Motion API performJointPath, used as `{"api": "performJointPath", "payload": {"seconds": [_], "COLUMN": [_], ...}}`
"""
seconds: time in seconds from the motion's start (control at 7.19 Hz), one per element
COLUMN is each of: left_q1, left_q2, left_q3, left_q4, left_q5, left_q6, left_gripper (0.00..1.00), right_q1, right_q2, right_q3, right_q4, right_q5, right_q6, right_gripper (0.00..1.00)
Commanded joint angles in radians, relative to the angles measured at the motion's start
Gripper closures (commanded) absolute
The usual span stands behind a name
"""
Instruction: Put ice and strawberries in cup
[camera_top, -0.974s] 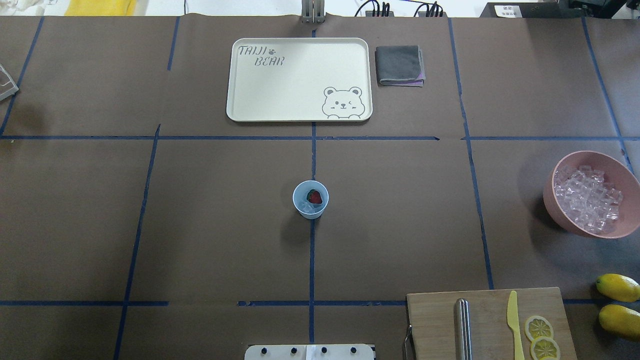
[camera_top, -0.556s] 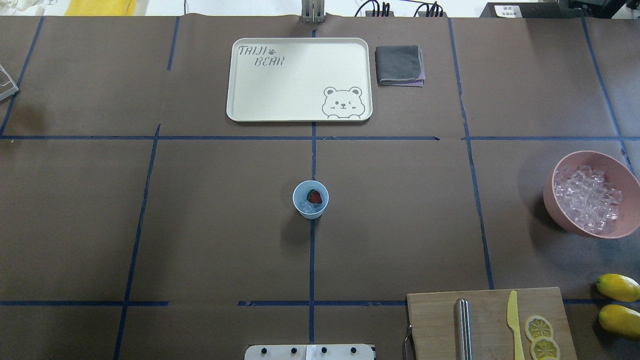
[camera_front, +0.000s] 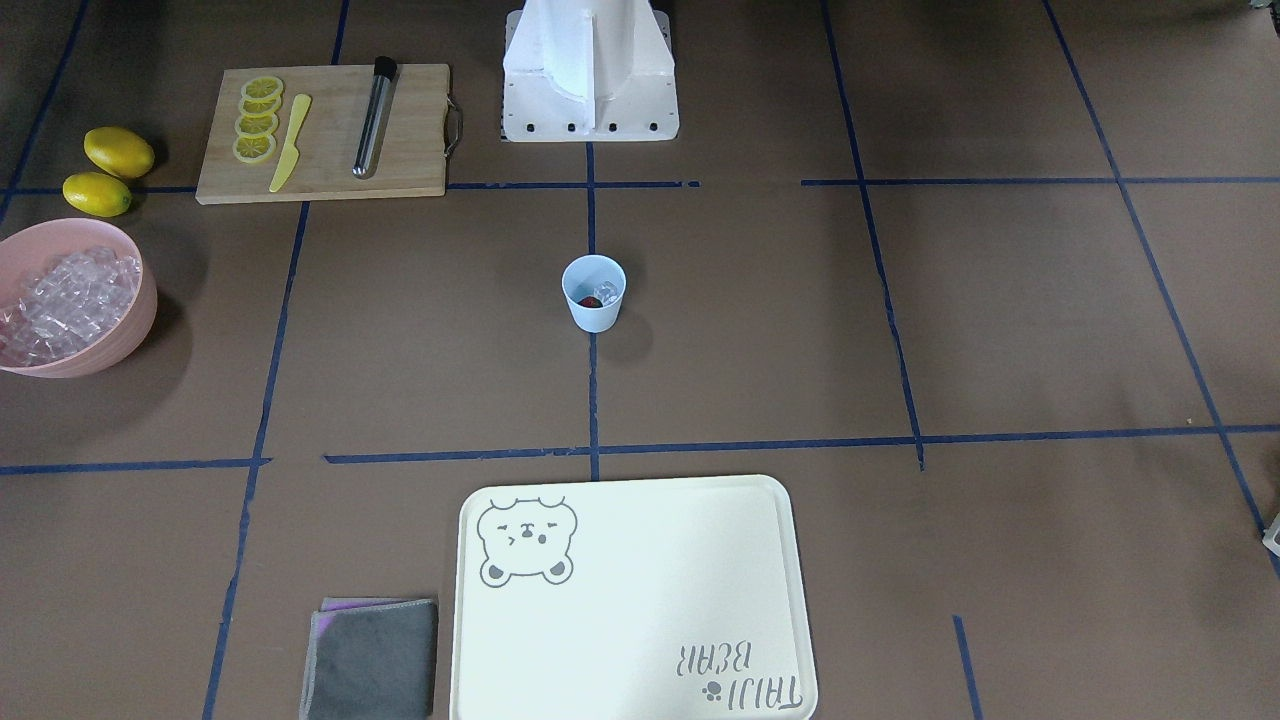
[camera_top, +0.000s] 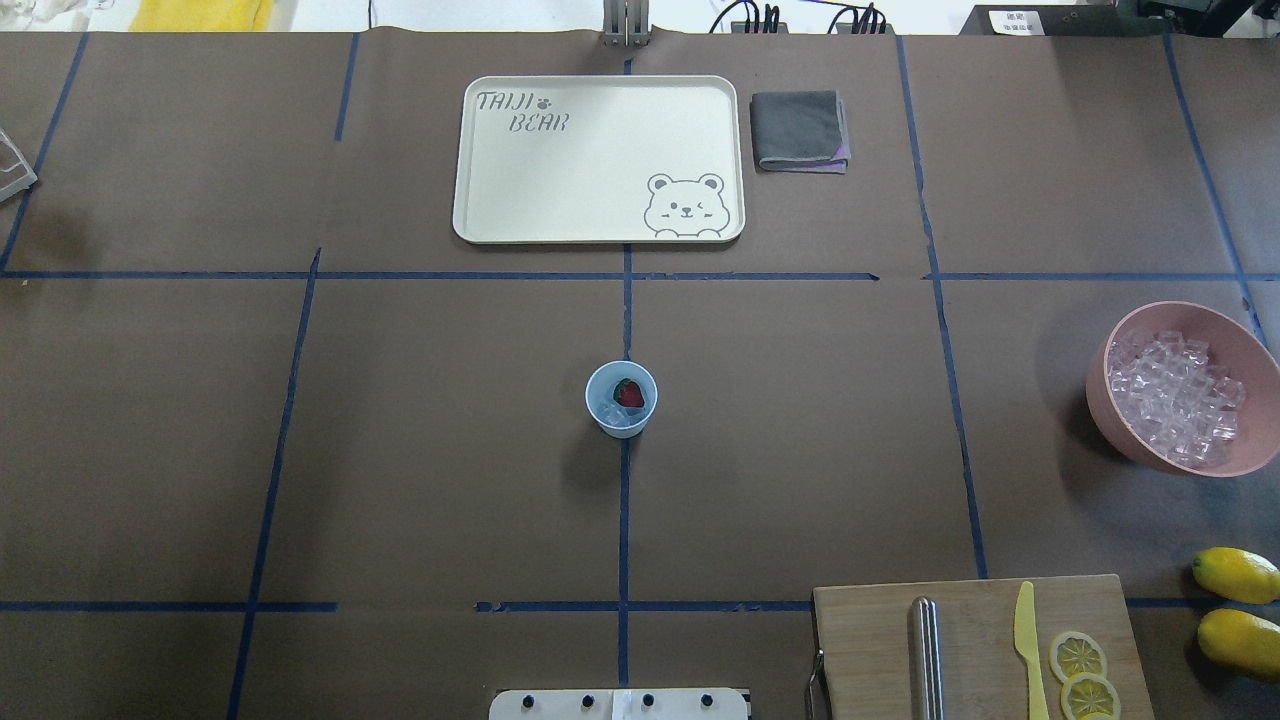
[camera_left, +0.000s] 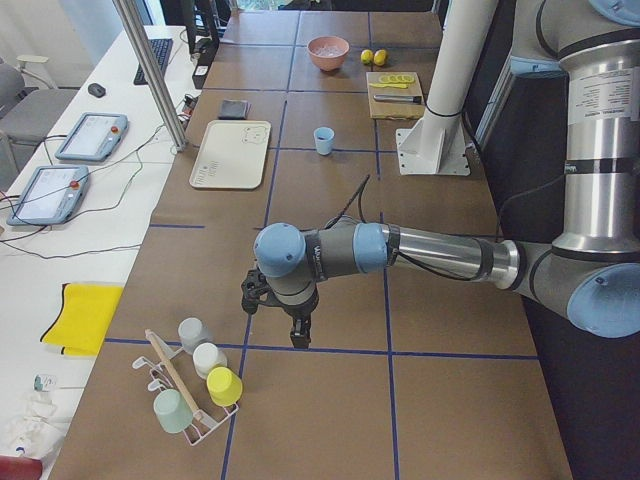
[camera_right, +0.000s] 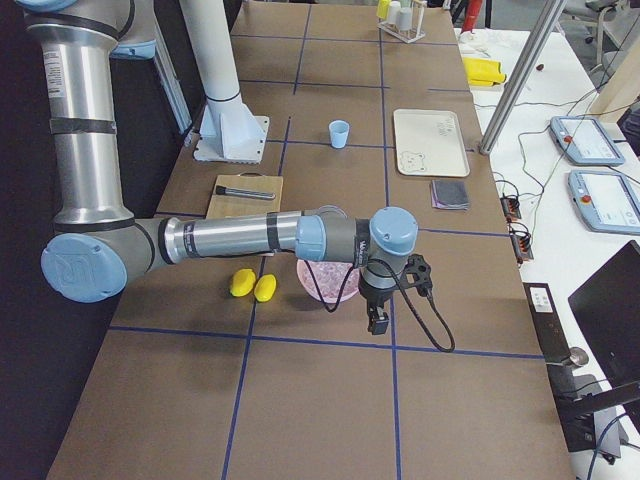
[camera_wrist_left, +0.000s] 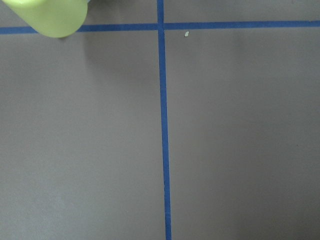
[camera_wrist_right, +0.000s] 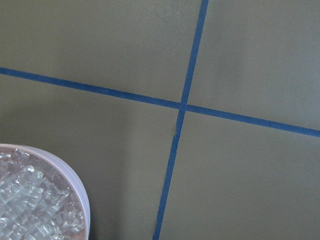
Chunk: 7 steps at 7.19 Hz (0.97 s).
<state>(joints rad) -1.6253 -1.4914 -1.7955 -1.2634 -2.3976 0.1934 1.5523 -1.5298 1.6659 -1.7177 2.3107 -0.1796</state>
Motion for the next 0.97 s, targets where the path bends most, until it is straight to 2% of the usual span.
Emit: {"api": "performJointPath", "payload": {"seconds": [0.0, 0.83], "left_q1": [-0.016, -0.016], "left_q2": [0.005, 0.003], "left_q3": [-0.002, -0.012], "left_q4": [-0.078, -0.074], "left_q5": [0.125, 0.069], "left_q6": [-0.052, -0.048], "left_gripper": [0.0, 0.0], "right_q1": [0.0, -0.001], "right_q2": [-0.003, -0.009], "right_q3": [-0.001, -0.002], "right_q4": [0.001, 0.003], "right_q5": [-0.002, 0.003], "right_q6": [-0.001, 0.006], "right_gripper": [0.01, 0.01]}}
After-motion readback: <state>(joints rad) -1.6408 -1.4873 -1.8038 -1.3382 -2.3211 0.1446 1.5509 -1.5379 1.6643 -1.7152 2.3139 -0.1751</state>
